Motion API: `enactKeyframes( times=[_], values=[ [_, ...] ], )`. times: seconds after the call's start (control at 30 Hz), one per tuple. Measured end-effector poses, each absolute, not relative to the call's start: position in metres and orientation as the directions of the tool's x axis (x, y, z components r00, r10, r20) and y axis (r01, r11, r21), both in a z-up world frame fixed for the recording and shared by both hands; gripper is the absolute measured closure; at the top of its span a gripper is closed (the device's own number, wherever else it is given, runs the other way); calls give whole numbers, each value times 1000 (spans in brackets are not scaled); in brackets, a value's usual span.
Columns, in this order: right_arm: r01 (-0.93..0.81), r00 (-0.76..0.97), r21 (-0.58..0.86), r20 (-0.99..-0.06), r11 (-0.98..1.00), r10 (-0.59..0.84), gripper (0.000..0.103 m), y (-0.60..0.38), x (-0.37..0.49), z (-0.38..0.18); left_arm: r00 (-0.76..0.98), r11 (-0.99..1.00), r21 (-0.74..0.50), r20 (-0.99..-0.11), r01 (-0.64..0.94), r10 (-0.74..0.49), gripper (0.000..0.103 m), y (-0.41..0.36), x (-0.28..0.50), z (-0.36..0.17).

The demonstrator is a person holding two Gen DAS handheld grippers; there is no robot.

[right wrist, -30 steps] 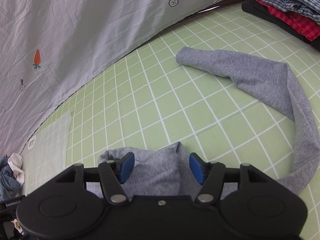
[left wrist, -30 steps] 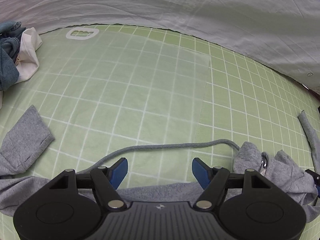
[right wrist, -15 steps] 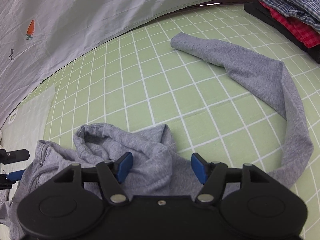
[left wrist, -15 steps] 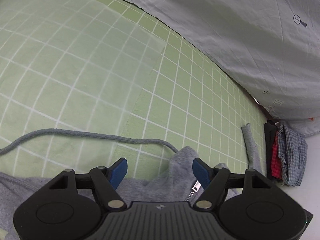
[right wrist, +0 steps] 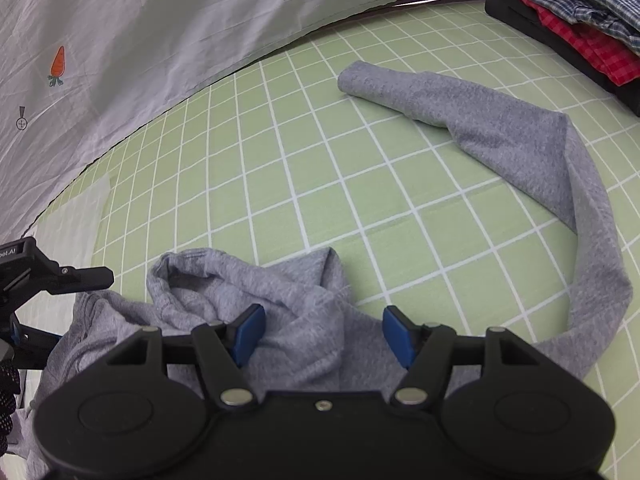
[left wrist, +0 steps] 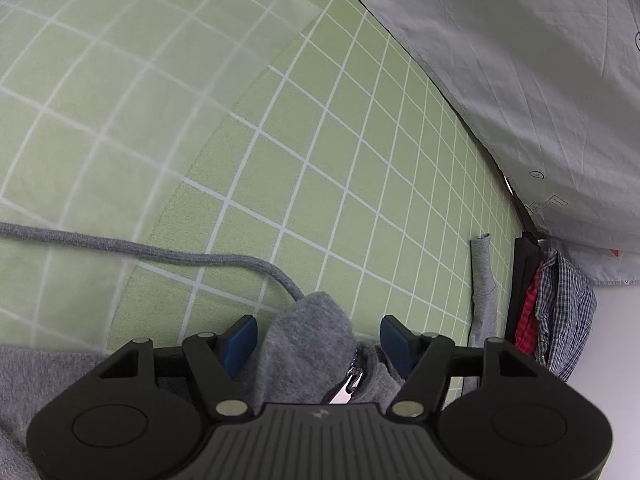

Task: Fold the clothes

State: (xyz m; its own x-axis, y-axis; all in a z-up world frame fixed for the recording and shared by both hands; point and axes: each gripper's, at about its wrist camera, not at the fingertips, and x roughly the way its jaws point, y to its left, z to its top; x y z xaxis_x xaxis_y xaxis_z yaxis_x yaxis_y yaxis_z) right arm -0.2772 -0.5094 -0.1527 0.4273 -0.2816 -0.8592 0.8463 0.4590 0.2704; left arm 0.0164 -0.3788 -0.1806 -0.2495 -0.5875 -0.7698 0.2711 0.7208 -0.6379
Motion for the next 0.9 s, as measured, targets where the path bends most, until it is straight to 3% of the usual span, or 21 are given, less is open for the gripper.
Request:
enactKeyframes(
  times=[0.1, 0.23, 0.27, 0.33, 0.4, 0.67, 0.9],
  values=[
    [843, 443, 292, -853, 451, -275, 40, -510, -279, -153, -270, 735, -642, -763, 218, -587, 64, -376, 19, -186],
    [817, 481, 308, -831, 488, -281, 65, -505, -275, -147, -258, 724, -657, -752, 211, -607, 86, -373, 17, -185],
    [811, 486, 299, -823, 503, -294, 67, -503, -274, -144, -249, 719, -658, -752, 223, -611, 90, -373, 16, -183],
    [800, 500, 286, -804, 527, -322, 83, -501, -273, -138, -220, 717, -658, -753, 231, -621, 92, -371, 16, -178],
    [790, 526, 297, -778, 536, -344, 87, -503, -274, -131, -198, 713, -664, -748, 226, -633, 92, -369, 19, -172],
    [706, 627, 242, -649, 665, -430, 89, -515, -236, -84, -58, 657, -715, -686, 240, -725, 93, -354, 48, -114],
    [589, 771, 221, -442, 777, -459, 90, -541, -160, -23, 202, 614, -707, -583, 351, -787, 93, -336, 81, -32]
  ],
)
